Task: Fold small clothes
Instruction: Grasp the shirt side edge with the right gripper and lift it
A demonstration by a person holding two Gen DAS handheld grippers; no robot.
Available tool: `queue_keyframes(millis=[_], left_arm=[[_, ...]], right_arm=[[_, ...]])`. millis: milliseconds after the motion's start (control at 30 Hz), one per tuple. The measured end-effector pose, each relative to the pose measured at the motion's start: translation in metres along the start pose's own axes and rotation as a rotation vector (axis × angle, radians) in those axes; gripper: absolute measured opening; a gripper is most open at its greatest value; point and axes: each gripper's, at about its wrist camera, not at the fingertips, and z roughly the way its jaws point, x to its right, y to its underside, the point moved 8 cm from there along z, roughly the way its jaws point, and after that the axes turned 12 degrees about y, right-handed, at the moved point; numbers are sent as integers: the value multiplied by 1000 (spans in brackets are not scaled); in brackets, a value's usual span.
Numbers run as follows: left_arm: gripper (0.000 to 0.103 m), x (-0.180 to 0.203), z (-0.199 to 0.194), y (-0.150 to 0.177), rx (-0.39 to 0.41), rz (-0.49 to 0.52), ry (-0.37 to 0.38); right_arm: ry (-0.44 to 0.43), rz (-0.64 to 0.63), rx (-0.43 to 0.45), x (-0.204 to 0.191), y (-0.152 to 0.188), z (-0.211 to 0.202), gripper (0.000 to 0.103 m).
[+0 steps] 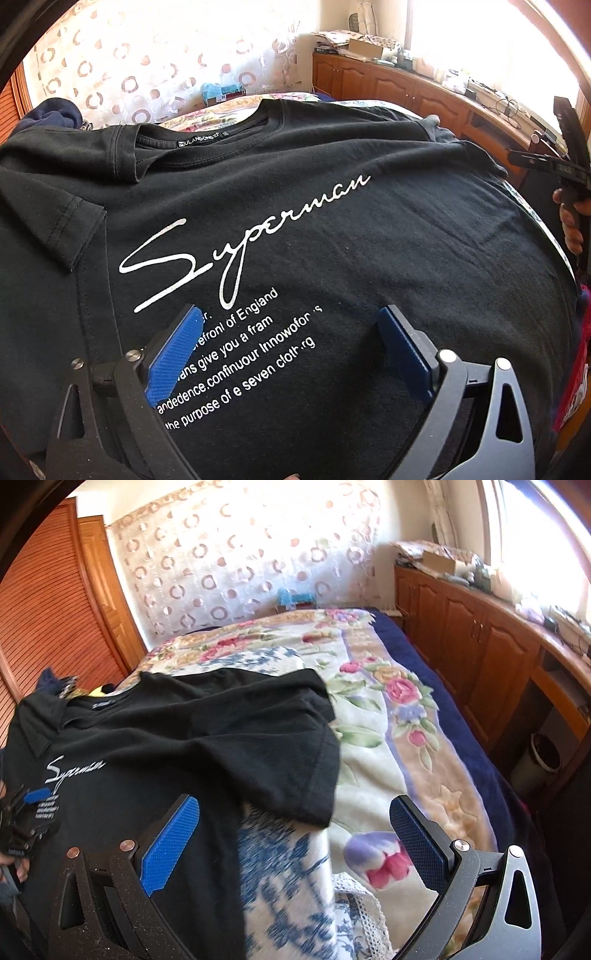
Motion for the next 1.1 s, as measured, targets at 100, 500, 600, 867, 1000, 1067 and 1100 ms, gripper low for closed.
queue_keyframes(millis=[100, 500, 600, 867, 1000, 1067, 1100], left_arm=[[96, -1, 0, 0, 0, -1, 1], [96, 0, 0, 1, 0, -1, 1], [96, 0, 0, 1, 0, -1, 1], [96, 0, 0, 1, 0, -1, 1], [96, -1, 0, 0, 0, -2, 0], [96, -1, 0, 1, 0, -2, 0], [96, -1, 0, 1, 0, -2, 0]], right_arm=[[-17, 39, -38, 5, -7, 11, 98], [-131, 141, -199, -6, -7, 34, 77], [-140, 141, -214, -6, -10, 35, 60], [-35, -1, -164, -6, -21, 28, 19], [25, -51, -72, -8, -34, 12, 9], [28, -69, -9, -14, -42, -2, 9], [19, -78, 23, -19, -47, -11, 9]])
